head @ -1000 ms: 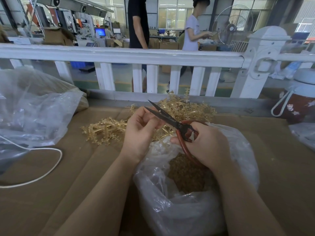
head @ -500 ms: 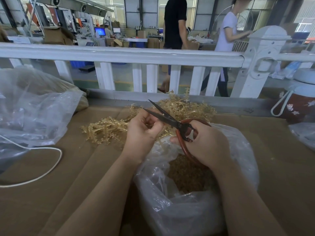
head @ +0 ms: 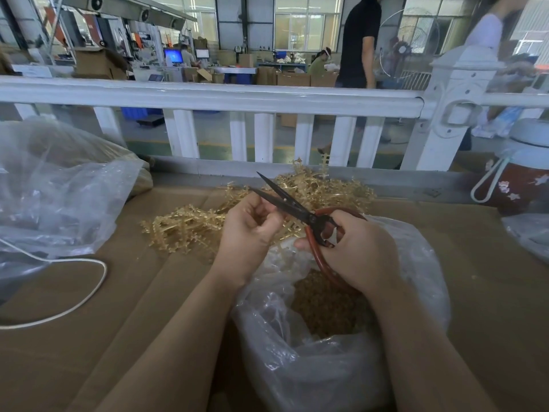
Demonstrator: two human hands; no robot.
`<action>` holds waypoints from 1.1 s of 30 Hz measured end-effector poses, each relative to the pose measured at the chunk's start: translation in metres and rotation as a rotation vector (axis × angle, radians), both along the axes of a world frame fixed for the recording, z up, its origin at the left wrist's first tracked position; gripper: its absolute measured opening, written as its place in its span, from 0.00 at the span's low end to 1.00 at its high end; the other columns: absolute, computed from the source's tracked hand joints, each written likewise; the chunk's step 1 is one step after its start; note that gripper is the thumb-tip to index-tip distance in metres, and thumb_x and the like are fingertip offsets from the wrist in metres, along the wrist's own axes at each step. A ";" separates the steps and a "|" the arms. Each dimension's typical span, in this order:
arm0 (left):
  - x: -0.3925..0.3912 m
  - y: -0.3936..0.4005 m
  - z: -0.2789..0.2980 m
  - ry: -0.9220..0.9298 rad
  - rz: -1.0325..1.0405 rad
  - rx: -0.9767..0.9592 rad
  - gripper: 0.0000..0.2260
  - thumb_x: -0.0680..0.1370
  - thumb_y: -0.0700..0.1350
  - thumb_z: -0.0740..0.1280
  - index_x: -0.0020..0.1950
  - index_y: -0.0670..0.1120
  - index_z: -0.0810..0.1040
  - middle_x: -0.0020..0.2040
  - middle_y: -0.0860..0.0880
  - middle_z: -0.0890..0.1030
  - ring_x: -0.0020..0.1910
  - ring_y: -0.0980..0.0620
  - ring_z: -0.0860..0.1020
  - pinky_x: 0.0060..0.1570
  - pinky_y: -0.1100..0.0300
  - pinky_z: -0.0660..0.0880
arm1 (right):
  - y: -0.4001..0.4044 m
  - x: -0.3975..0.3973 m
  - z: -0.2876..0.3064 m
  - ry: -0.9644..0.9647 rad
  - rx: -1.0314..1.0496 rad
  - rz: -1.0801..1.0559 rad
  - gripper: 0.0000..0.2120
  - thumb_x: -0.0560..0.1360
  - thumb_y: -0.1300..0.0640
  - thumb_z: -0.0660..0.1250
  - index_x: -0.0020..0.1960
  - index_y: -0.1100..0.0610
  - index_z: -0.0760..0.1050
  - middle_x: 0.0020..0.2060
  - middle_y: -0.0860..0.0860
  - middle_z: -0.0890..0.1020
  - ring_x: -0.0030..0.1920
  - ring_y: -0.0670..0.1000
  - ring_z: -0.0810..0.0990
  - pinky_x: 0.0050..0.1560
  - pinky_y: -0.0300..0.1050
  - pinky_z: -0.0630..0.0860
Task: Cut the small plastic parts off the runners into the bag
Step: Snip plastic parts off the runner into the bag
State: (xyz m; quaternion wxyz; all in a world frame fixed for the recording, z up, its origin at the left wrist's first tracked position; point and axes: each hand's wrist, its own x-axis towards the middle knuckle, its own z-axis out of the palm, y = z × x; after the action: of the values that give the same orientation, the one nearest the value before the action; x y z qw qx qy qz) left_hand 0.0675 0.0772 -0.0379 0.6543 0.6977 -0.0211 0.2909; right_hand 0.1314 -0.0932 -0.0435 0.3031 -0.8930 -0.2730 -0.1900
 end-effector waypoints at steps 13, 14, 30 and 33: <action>0.000 -0.001 -0.001 -0.051 -0.042 -0.029 0.04 0.80 0.32 0.64 0.50 0.37 0.78 0.39 0.54 0.81 0.40 0.59 0.79 0.45 0.67 0.76 | -0.001 -0.001 0.000 0.031 0.006 0.022 0.31 0.60 0.17 0.60 0.46 0.40 0.78 0.34 0.32 0.76 0.37 0.32 0.72 0.35 0.30 0.65; 0.000 0.000 -0.001 -0.047 -0.037 -0.038 0.02 0.80 0.32 0.65 0.50 0.35 0.77 0.38 0.53 0.81 0.38 0.59 0.78 0.43 0.67 0.75 | 0.000 -0.001 0.000 0.052 0.012 0.029 0.29 0.60 0.18 0.61 0.45 0.39 0.77 0.33 0.32 0.76 0.36 0.33 0.73 0.35 0.31 0.65; 0.002 0.003 0.001 0.182 -0.180 -0.256 0.17 0.76 0.47 0.73 0.61 0.41 0.77 0.49 0.46 0.85 0.43 0.53 0.82 0.46 0.58 0.76 | 0.004 0.002 0.002 0.373 0.435 0.136 0.07 0.73 0.56 0.76 0.39 0.50 0.81 0.34 0.46 0.85 0.34 0.45 0.82 0.36 0.38 0.79; 0.003 0.006 0.002 0.298 -0.230 -0.330 0.26 0.68 0.56 0.76 0.59 0.42 0.77 0.48 0.46 0.85 0.43 0.51 0.83 0.43 0.58 0.77 | 0.002 0.000 0.006 0.410 0.585 0.138 0.04 0.74 0.57 0.76 0.42 0.54 0.82 0.36 0.52 0.85 0.36 0.49 0.84 0.40 0.41 0.81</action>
State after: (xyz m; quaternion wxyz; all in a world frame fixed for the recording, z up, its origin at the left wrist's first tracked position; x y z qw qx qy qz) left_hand 0.0706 0.0829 -0.0362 0.7841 0.6096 0.0442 0.1082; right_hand 0.1314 -0.0908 -0.0376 0.6064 -0.7675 -0.2005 -0.0562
